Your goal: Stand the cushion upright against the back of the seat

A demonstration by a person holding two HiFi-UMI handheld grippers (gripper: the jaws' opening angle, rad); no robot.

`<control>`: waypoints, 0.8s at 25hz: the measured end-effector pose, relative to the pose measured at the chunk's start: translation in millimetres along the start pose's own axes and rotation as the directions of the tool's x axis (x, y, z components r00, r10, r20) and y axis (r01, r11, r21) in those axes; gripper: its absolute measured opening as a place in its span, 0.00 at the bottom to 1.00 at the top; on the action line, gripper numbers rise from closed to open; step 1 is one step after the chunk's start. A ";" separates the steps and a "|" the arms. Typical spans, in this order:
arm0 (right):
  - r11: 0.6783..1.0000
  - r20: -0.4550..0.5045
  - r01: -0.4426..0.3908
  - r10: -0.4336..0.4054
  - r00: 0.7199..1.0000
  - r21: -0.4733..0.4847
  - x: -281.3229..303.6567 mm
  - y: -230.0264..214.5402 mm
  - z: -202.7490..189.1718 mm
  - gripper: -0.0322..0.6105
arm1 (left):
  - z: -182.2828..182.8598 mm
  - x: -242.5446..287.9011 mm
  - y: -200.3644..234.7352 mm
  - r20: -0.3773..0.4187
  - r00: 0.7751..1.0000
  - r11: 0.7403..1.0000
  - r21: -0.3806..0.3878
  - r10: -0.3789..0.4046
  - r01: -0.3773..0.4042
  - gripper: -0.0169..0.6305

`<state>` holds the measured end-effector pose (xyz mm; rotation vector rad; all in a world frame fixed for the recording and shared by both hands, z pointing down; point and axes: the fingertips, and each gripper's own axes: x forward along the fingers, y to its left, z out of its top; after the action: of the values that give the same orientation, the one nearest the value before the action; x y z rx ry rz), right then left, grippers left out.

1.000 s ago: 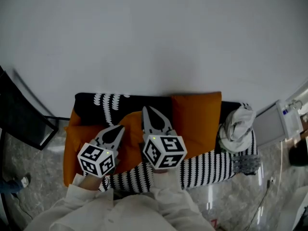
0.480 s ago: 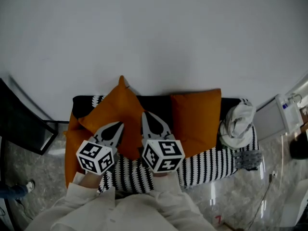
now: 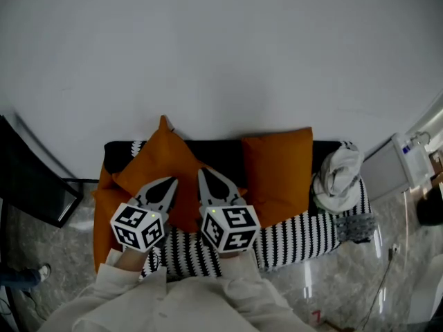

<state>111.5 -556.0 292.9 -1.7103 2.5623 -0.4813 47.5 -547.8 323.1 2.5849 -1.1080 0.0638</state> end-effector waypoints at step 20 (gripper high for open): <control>0.998 -0.039 -0.057 0.056 0.998 -0.041 -15.8 19.5 -13.5 0.07 | -2.0 -16.6 -12.5 0.013 1.000 0.999 -0.041 0.013 -0.013 0.04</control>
<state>97.7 -531.6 298.2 -1.6519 2.6573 -0.4651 45.0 -527.5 318.7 2.5454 -1.1191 0.0268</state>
